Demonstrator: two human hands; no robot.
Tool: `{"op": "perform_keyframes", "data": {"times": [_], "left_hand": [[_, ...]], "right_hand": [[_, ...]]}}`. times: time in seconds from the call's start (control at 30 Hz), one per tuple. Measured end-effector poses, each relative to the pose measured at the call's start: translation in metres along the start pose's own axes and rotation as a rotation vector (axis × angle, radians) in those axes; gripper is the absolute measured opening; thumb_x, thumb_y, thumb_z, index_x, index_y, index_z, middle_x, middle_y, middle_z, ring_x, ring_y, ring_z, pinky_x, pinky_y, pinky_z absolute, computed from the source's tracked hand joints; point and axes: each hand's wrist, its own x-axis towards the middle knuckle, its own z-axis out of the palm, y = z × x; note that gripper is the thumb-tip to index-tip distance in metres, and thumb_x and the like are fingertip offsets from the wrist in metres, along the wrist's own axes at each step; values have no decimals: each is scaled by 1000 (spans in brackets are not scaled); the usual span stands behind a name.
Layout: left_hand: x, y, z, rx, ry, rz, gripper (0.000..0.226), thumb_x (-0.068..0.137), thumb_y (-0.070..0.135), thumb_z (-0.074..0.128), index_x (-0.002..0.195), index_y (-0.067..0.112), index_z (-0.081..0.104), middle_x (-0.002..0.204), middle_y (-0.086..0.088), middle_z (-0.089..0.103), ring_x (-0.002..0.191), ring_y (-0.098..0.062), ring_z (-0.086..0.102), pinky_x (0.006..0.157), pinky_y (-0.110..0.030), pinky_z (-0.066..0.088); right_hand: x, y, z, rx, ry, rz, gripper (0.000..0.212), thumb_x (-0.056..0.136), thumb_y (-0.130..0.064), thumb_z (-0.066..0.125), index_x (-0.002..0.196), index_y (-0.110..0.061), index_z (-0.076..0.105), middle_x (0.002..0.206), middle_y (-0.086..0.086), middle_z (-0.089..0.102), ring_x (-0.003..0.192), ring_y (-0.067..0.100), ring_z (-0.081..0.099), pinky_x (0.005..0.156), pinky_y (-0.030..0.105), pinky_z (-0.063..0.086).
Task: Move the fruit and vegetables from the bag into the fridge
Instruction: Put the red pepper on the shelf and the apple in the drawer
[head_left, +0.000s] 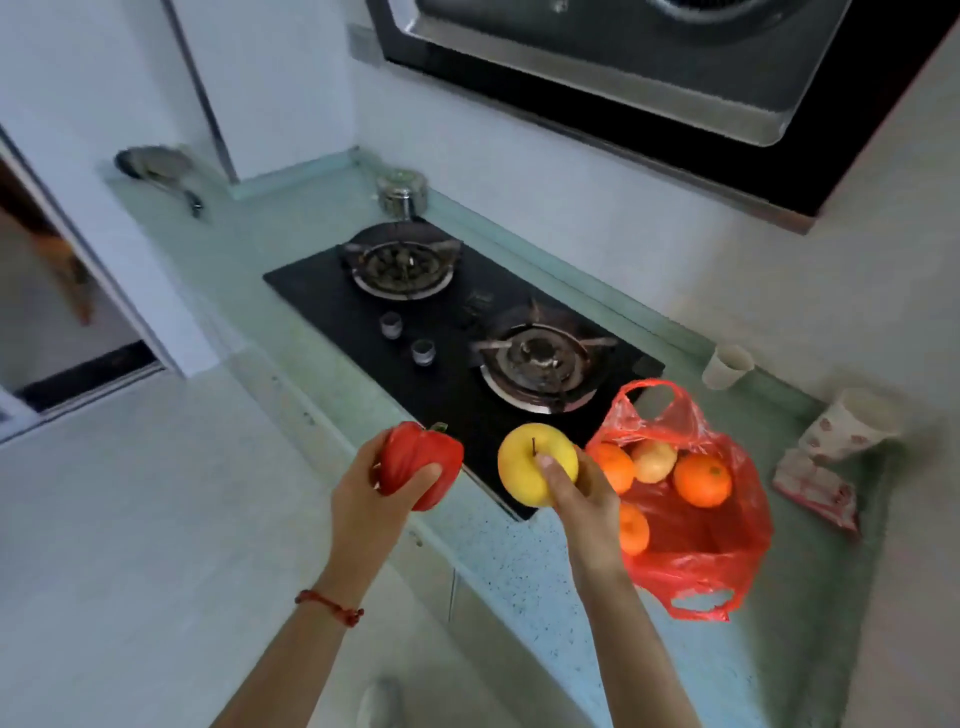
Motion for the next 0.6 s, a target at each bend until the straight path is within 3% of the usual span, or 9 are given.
{"op": "perform_keyframes", "data": {"times": [0.13, 0.23, 0.3, 0.43, 0.53, 0.6], "left_hand": [[-25, -18, -67, -52, 219, -41, 61, 64, 40, 75, 120, 25, 55, 109, 3, 61, 95, -17, 58, 70, -15, 45], [-45, -30, -111, -74, 354, -78, 56, 69, 28, 78, 120, 23, 55, 110, 1, 60, 96, -18, 58, 68, -14, 43], [-61, -40, -142, -86, 449, -101, 58, 69, 28, 78, 121, 23, 54, 111, 2, 60, 97, -18, 57, 68, -13, 43], [-97, -59, -205, -89, 612, -138, 53, 73, 21, 74, 122, 20, 52, 110, 1, 57, 96, -17, 54, 66, -9, 41], [-127, -78, -253, -93, 710, -159, 54, 73, 22, 74, 122, 20, 52, 110, 1, 57, 96, -17, 55, 63, -9, 44], [-149, -93, -286, -95, 765, -177, 53, 73, 22, 74, 121, 20, 52, 109, 2, 57, 95, -16, 55, 59, -7, 46]], "right_hand": [[-22, 2, 55, -40, -207, 23, 40, 77, -35, 70, 114, -24, 61, 109, -5, 64, 100, 9, 59, 86, 30, 49], [-42, 2, 98, -66, -325, 17, 32, 78, -33, 70, 108, -26, 61, 100, -11, 62, 90, 4, 58, 73, 22, 49], [-61, 2, 128, -96, -421, 20, 40, 73, -39, 72, 108, -25, 60, 97, -11, 62, 88, 3, 58, 69, 21, 47], [-107, 6, 190, -83, -585, 43, 24, 79, -25, 70, 102, -23, 62, 91, -11, 62, 84, 5, 58, 78, 29, 49], [-151, 15, 237, -105, -697, 55, 37, 68, -35, 74, 100, -22, 63, 87, -9, 63, 82, 9, 59, 74, 27, 49], [-182, 27, 267, -100, -758, 104, 40, 64, -39, 73, 100, -23, 66, 92, -6, 65, 90, 14, 61, 83, 35, 51]]}}
